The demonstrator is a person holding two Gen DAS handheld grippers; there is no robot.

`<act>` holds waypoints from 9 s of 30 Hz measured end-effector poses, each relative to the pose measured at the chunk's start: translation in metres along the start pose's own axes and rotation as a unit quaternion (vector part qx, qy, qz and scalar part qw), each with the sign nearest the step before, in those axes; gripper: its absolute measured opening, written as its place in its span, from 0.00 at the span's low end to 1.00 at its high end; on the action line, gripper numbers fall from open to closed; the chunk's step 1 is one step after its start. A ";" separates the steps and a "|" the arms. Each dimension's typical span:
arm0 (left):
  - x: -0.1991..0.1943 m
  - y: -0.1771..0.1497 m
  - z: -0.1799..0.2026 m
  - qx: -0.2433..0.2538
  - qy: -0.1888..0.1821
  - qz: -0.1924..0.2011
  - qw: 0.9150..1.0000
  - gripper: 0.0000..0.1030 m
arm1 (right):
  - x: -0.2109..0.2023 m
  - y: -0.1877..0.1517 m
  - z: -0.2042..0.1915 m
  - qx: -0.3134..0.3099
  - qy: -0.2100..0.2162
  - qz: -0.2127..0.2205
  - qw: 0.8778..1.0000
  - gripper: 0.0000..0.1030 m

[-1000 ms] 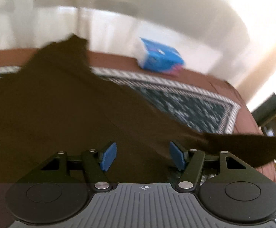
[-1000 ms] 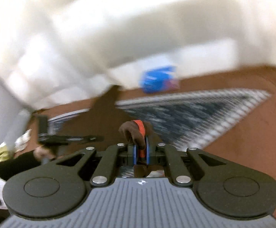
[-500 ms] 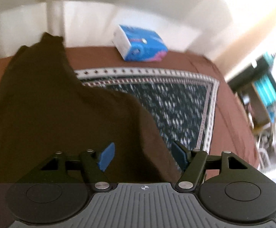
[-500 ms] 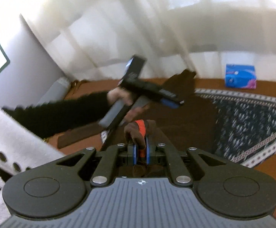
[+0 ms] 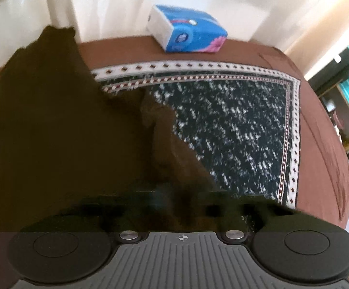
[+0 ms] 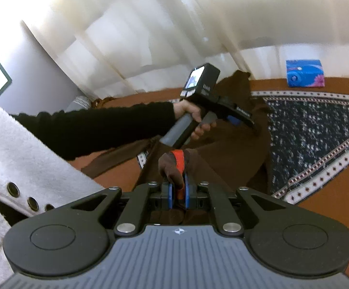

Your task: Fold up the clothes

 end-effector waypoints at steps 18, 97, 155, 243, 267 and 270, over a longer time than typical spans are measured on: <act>0.000 -0.012 -0.047 -0.041 0.049 0.043 0.997 0.27 | 0.125 -0.092 -0.020 -0.114 0.075 -0.198 0.971 0.11; 0.042 0.039 -0.032 -0.071 0.022 0.116 0.991 0.01 | 0.211 -0.037 0.256 0.412 0.041 0.131 0.901 0.09; -0.340 -0.344 -0.432 -0.387 0.289 0.249 0.840 0.77 | 0.512 0.213 -0.081 -0.329 0.036 -0.224 0.917 0.69; -0.046 -0.006 -0.124 -0.084 0.143 0.084 0.983 0.66 | 0.170 -0.112 0.020 0.086 -0.103 -0.096 0.986 0.62; -0.114 0.006 -0.258 -0.139 0.136 0.080 0.978 0.00 | 0.140 -0.032 -0.029 0.079 0.052 -0.045 0.995 0.04; -0.111 0.002 -0.269 -0.142 0.127 0.077 0.979 0.00 | 0.142 -0.021 -0.036 0.094 0.088 -0.022 0.991 0.04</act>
Point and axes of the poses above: each gripper's, at about its wrist camera, not at the fingertips, and x roughly the way its jaws point, z to its right, y to its top, the point moved 2 cm from there along x, roughly the way its jaws point, and after that the axes turned 10 degrees about -x, right-handed, at the moved point
